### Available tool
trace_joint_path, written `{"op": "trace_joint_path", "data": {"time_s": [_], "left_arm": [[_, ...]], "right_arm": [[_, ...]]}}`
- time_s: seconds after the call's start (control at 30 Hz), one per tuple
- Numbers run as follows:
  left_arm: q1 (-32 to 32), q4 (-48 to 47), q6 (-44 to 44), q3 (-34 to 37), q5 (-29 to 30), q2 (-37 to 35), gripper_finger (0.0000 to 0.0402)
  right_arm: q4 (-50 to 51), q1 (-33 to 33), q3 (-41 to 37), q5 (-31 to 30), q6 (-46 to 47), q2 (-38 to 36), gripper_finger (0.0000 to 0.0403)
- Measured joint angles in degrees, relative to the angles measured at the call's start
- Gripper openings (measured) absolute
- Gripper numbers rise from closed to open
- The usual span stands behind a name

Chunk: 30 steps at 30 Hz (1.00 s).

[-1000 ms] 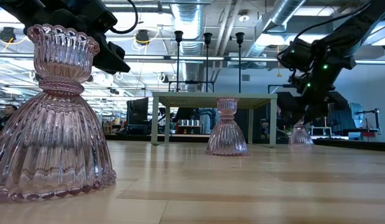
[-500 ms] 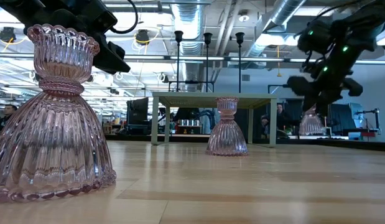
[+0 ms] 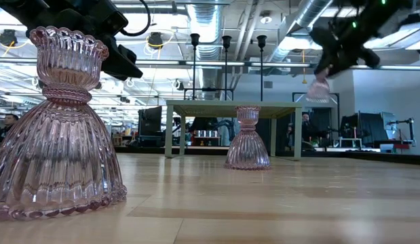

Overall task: Pick & Place candle stick holders
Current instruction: Put the top purple vase candle holder on the shelf

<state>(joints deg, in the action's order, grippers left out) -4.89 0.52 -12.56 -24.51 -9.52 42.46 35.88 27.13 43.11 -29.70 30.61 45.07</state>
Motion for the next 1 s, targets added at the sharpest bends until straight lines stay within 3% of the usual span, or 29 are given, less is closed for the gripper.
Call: {"op": "trace_joint_path", "data": {"time_s": [0.23, 0.57, 1.0], "left_arm": [[0.0, 0.0, 0.0, 0.0, 0.0, 0.0, 0.0009], [0.0, 0.0, 0.1, 0.0, 0.0, 0.0, 0.0006], [0.0, 0.0, 2.5, 0.0, 0.0, 0.0, 0.0006]], "right_arm": [[0.0, -5.3, 9.1, -0.2, -2.7, 5.3, 0.0118], [-2.2, -9.8, 16.9, -0.2, -6.8, 18.9, 0.0118], [-3.5, -9.7, 19.6, 3.5, -8.2, 28.3, 0.0118]]}}
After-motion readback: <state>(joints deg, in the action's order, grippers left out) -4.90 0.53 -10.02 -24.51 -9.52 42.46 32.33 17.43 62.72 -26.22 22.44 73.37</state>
